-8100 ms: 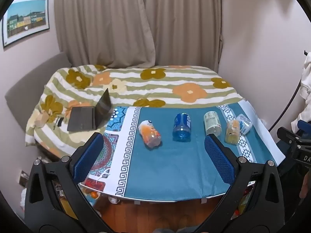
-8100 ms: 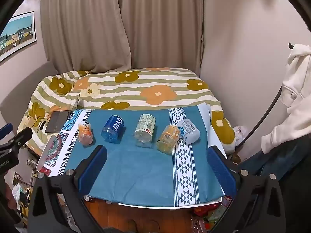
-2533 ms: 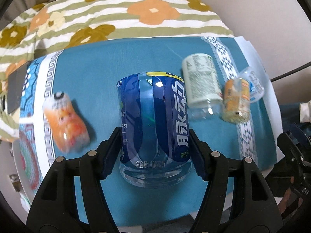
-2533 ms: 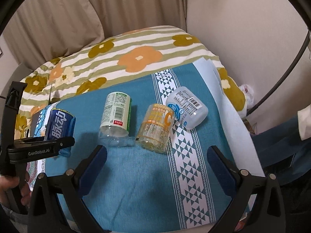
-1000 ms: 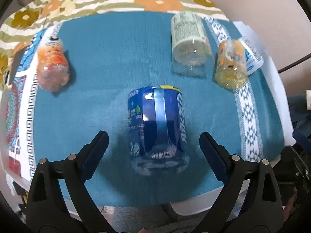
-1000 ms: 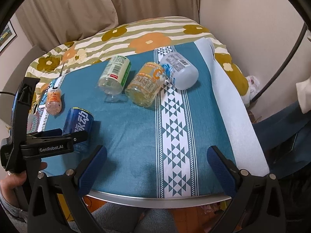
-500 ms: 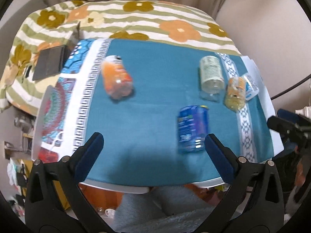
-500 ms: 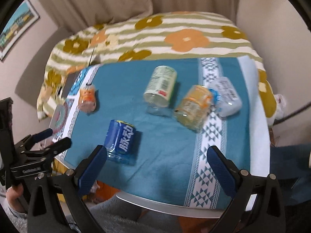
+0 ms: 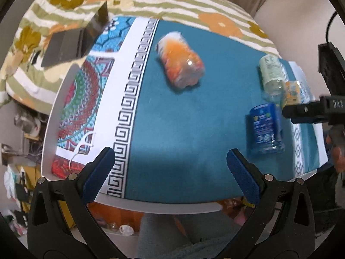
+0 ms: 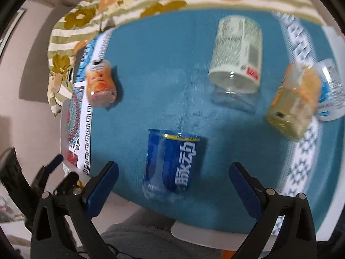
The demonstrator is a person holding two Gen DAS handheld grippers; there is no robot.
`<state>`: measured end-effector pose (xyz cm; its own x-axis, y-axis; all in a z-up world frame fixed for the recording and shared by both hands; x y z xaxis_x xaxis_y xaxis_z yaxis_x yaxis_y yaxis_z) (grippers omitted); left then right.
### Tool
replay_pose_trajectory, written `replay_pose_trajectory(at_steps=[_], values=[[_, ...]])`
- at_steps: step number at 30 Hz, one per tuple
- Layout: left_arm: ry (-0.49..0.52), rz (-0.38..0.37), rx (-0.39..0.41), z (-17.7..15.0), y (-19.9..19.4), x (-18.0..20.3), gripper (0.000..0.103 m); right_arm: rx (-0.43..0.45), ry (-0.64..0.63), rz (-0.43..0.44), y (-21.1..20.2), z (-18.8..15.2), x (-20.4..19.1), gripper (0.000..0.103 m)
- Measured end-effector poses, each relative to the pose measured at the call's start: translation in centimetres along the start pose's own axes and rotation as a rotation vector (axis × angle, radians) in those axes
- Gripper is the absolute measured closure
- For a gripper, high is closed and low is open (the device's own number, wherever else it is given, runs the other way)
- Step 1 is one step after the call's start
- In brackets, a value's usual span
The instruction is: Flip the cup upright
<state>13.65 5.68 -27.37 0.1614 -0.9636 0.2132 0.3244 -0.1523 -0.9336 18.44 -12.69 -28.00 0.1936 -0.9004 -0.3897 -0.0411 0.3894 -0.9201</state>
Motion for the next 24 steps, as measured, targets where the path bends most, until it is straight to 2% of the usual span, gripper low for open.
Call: replay_pose_trajectory(at_steps=[3,8,11,16,22,24], values=[[-0.004,0.009,-0.016,-0.1,1.0,-0.9,0.0,-0.049,0.03,0.027,1.4,0.5,0.3,0.003],[-0.038,-0.006,-0.042,0.0,2.3,-1.7,0.0,-0.122,0.033,0.04,3.3,1.0,0.4,0.013],[-0.049,-0.01,-0.047,0.2,2.9,-1.9,0.0,-0.146,0.053,0.053,3.8,1.1,0.9,0.018],[-0.053,-0.02,-0.056,0.3,3.4,-1.8,0.0,-0.154,0.09,0.08,3.9,1.5,1.6,0.021],[-0.052,-0.021,-0.066,0.2,3.6,-1.6,0.0,-0.17,0.095,0.116,4.5,1.5,1.2,0.047],[-0.05,-0.021,-0.065,0.2,3.5,-1.5,0.0,-0.163,0.089,0.115,4.3,1.5,1.2,0.047]])
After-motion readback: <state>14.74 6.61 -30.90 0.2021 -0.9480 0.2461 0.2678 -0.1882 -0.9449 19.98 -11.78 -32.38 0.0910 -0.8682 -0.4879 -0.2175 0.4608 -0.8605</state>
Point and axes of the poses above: each gripper's, at about its wrist camera, not at the fingertips, and y roughly the way its jaws point, x to its right, z to its top, the point moved 10 cm from there along y, roughly the way its jaws point, and after that the axes turned 10 degrees about -y, right-handed, at the moved point
